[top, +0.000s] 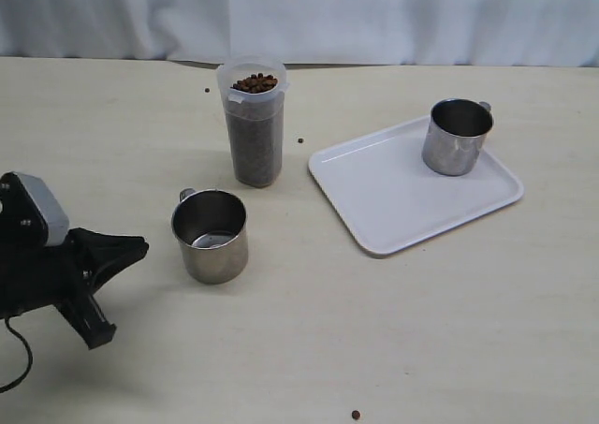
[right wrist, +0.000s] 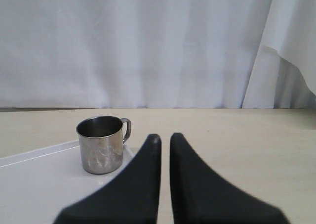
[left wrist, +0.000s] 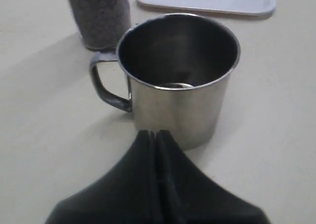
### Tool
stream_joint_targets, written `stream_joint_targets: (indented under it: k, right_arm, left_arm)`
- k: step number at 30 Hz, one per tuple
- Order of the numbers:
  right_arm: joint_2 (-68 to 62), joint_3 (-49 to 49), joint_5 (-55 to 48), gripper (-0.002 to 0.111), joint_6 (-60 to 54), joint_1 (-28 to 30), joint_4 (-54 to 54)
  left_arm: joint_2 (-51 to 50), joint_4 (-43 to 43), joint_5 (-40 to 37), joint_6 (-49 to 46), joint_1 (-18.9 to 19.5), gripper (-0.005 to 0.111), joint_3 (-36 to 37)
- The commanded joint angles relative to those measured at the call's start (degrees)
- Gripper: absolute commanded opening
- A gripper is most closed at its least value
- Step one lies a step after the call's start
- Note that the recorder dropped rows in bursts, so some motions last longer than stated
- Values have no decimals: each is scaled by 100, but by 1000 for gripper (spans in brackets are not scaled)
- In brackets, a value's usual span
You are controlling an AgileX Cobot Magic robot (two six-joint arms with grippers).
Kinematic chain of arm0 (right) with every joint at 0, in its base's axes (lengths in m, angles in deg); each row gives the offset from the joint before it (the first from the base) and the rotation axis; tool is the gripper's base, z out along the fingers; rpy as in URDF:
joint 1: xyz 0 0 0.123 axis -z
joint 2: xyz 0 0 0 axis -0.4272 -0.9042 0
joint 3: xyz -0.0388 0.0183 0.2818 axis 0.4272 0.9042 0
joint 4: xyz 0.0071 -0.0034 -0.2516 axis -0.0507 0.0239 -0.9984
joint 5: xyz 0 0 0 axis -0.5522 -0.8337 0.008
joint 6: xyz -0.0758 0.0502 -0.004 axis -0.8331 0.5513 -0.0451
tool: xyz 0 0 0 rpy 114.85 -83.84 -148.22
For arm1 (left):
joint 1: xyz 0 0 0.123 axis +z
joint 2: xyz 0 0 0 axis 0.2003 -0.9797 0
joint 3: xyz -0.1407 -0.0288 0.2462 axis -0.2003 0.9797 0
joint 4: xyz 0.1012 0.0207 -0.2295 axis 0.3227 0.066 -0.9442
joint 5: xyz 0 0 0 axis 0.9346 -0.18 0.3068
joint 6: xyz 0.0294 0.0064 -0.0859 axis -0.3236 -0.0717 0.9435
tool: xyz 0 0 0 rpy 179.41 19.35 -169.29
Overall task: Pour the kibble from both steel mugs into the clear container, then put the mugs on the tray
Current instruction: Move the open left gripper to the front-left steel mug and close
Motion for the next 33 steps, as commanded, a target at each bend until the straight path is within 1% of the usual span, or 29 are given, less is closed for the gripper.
stream_joint_targets:
  k: [1, 3, 6, 8, 10, 14, 16, 17, 21, 23, 24, 28, 29, 32, 33]
  right_arm:
    - [23, 24, 7, 5, 8, 47, 7]
    - [23, 24, 7, 5, 8, 47, 7]
    - [23, 24, 7, 5, 8, 47, 7]
    - [23, 24, 7, 5, 8, 47, 7]
    - [23, 24, 7, 5, 8, 47, 7]
    - [23, 24, 7, 5, 8, 47, 7]
    - [23, 24, 7, 5, 8, 47, 7]
    - [23, 24, 7, 5, 8, 47, 7]
    - [23, 24, 7, 5, 8, 47, 7]
    - [23, 24, 7, 5, 8, 47, 7]
    - [23, 24, 7, 5, 8, 47, 7]
    - [23, 24, 7, 5, 8, 47, 7]
    - [23, 24, 7, 5, 8, 47, 7]
    - [23, 24, 7, 5, 8, 47, 7]
    - [23, 24, 7, 5, 8, 47, 7]
  left_arm:
    - [-712, 303, 44, -152, -37, 0, -324]
    - [-961, 281, 44, -166, -37, 0, -405]
    - [-1226, 281, 264, -166, -37, 1, -503]
    - [-1310, 280, 415, -298, -37, 7, -519]
    - [-1336, 267, 508, -560, -37, 17, -555]
    - [-1406, 396, 752, -624, -37, 50, -675]
    - [-1416, 492, 794, -612, -37, 62, -739]
    - [-1416, 492, 833, -556, -37, 65, -783]
    - [-1416, 629, 881, -354, -112, 66, -958]
    - [-1416, 611, 881, -354, -237, 66, -1056]
    - [-1416, 591, 881, -354, -372, 66, -1123]
    - [-1416, 455, 383, -203, -675, 66, -1360]
    - [-1416, 452, 370, -159, -699, 66, -1385]
    - [-1416, 437, 721, -105, -737, 66, -1416]
    - [-1416, 437, 731, -105, -737, 66, -1441]
